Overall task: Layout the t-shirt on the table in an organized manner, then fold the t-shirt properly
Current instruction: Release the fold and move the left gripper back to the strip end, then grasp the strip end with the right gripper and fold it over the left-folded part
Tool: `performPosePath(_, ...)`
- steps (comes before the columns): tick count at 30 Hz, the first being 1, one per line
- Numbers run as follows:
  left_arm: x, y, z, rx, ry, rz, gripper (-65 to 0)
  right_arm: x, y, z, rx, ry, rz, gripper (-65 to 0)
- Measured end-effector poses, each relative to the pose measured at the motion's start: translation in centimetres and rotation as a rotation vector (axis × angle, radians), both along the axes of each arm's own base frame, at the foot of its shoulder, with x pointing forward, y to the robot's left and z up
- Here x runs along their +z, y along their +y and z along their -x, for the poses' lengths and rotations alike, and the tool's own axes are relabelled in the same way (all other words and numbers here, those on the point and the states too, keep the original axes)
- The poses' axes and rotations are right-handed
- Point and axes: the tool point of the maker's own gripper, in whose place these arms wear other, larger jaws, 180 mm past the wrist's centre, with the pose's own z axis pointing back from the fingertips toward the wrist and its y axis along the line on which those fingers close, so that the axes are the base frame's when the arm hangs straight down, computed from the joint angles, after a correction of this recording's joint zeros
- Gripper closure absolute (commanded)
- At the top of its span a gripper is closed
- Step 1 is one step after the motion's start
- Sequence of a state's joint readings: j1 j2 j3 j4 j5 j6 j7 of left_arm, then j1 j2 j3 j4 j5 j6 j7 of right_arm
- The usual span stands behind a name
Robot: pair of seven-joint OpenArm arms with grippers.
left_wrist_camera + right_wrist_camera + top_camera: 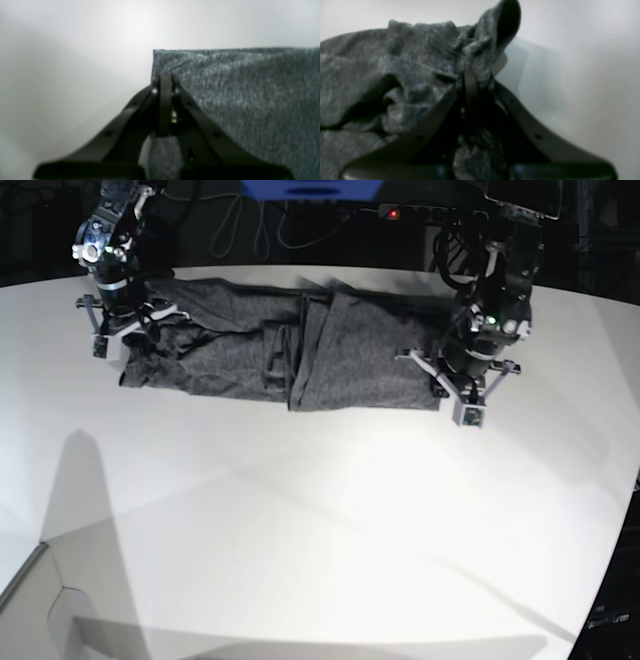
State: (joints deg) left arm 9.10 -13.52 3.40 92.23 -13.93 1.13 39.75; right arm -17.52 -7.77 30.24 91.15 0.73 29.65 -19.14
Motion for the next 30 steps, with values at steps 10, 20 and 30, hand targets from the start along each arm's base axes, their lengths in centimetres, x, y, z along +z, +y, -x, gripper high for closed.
performPosePath(10,5.0,3.3,-0.4,0.094,-0.125,-0.007,-0.1,4.7,2.4,-0.9,0.184,-0.081,0.058,0.0)
performPosePath(20,2.4,10.2,1.8,0.278,-0.041,-0.057,-0.1,8.4,6.5,-2.1,0.315,-0.175,0.083,0.0)
performPosePath(30,0.0,11.8,3.6,0.324,0.030,-0.071,-0.1,10.2,14.3,-1.5,0.516,-0.228,0.007,0.0)
